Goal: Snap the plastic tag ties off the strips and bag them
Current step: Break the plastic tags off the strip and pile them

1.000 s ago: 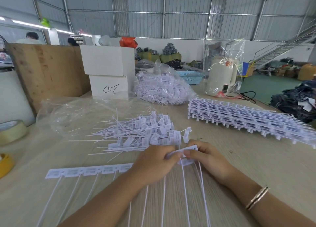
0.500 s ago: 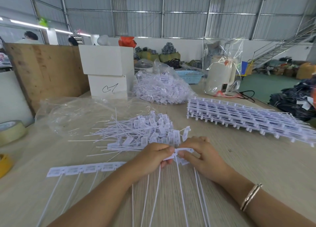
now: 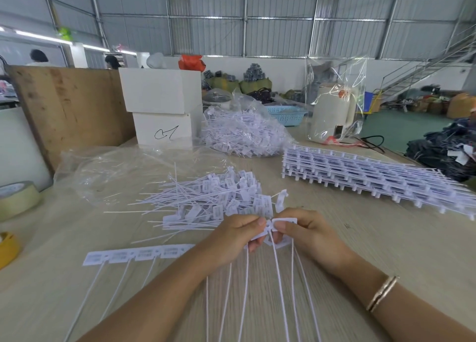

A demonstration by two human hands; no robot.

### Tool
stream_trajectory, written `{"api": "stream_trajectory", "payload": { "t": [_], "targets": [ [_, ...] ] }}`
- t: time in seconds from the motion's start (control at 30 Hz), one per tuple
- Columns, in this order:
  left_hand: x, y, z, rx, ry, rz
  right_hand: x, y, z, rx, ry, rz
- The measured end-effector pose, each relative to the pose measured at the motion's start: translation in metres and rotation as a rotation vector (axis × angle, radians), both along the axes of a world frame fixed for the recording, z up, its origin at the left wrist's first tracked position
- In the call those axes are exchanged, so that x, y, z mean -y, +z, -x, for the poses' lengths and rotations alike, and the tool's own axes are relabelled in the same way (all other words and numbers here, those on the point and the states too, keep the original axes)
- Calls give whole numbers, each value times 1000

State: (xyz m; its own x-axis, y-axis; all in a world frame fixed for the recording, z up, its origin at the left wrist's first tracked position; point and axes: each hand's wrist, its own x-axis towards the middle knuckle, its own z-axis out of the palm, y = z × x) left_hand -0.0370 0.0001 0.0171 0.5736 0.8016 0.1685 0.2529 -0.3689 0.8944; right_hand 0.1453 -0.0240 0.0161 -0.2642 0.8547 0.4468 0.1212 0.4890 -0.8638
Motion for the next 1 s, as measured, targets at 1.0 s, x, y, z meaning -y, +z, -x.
{"api": "stream_trajectory", "payload": {
  "t": [1.0],
  "targets": [
    [8,-7,-4,-399,99,-501,2,3,-3,536,-292,-70]
  ]
}}
